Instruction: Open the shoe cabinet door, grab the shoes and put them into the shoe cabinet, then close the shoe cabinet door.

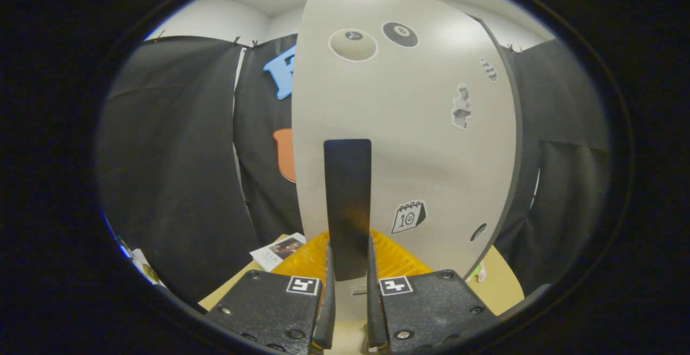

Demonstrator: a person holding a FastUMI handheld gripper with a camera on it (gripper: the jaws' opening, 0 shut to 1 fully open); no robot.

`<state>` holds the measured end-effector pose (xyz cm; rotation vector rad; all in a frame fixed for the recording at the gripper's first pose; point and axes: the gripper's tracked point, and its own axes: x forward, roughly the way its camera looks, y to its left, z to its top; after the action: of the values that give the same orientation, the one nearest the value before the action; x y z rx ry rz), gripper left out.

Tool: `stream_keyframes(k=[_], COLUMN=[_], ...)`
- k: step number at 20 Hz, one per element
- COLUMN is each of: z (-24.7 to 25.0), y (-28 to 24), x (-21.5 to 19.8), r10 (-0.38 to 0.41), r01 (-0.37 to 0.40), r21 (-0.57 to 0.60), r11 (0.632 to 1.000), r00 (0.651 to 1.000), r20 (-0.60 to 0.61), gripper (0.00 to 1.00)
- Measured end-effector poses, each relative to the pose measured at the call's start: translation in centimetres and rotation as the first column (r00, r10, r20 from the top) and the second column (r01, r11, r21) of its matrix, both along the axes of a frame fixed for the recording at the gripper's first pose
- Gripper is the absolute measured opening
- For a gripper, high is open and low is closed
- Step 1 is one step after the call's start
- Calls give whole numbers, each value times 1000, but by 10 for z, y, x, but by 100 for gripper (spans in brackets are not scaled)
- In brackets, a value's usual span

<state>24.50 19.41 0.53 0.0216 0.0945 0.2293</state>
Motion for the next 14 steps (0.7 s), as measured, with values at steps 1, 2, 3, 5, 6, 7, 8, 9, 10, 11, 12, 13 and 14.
stream_keyframes(k=[1,2,3,5,6,7,8,9,10,11,12,13,14], z=[-1,-2,-2,-3,-4,-4,-5,-5,-6,-6,-7,-7,-7], y=[-4,-8,-11,-22,-27,-33,-38,-43,-49,-56,-63,-69,-71], x=[-5,-12,-18,-29,-30,-33,-36,-40,-43,-46,-48,-49,-50], r10=[-4,-9,-15,-37,-50,-61,-71,-82,-101,-125,-145,-154,-148], r01=[4,9,15,37,50,61,71,82,101,125,145,154,148], r21=[6,17,27,24,20,16,20,19,18,9,-1,-3,-11], r11=[1000,1000,1000,999,999,998,997,996,995,992,989,988,989], r00=[1000,1000,1000,999,999,998,997,997,995,992,989,988,989], r20=[-2,-6,-8,-5,-2,-2,-4,-3,-1,2,7,10,11], gripper=[27,27,26,26,26,26,25,24,24,24,23,22,20])
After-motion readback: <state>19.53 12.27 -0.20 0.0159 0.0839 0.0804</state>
